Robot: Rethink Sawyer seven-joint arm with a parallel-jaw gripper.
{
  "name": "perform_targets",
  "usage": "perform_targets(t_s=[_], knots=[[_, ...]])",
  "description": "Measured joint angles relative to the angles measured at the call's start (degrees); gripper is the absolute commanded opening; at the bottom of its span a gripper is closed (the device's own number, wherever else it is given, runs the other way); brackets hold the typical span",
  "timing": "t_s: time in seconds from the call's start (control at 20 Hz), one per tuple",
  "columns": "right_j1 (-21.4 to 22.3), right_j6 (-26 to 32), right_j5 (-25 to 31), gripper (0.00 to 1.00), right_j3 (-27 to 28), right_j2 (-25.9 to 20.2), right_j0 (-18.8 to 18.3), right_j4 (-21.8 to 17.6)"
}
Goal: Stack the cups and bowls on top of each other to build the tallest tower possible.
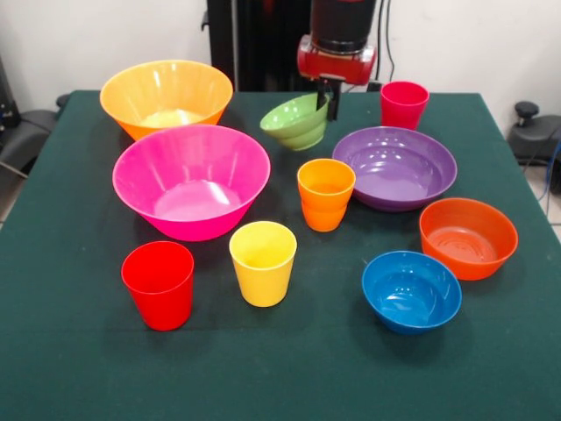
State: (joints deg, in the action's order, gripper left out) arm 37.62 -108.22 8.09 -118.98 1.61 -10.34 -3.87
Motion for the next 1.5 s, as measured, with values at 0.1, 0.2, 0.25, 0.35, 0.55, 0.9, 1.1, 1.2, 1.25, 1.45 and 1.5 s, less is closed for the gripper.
perform_targets(t_s=[0.1, 0.2, 0.25, 0.35, 0.55, 0.9, 1.1, 1.2, 1.25, 1.45, 1.5], knots=[[1.47, 0.0, 1.53, 0.0, -0.02, 0.03, 0.33, 0.21], [2.7, 0.0, 2.83, 0.0, -0.02, 0.15, 0.65, 0.39], [3.36, 0.0, 3.57, 0.0, -0.03, 0.25, 0.85, 0.5], [4.36, 0.0, 4.68, 0.0, -0.03, 0.46, 1.2, 0.68], [7.08, 0.0, 8.12, 0.0, 0.0, 1.22, 2.37, 1.05], [10.93, 0.0, 16.27, 0.0, 1.26, 1.87, 3.9, 1.57], [12.57, 0.0, 20.85, 0.0, 3.08, 1.84, 3.59, 1.8], [13.05, 0.0, 22.28, 0.0, 4.43, 1.76, 2.96, 1.8], [13.07, 0.0, 22.56, 0.0, 4.98, 1.61, 2.47, 1.84], [12.94, 0.0, 23.0, 0.0, 6.82, 0.94, 0.49, 1.89], [12.89, 0.0, 23.0, 0.0, 7.12, 0.8, 0.12, 1.89]])
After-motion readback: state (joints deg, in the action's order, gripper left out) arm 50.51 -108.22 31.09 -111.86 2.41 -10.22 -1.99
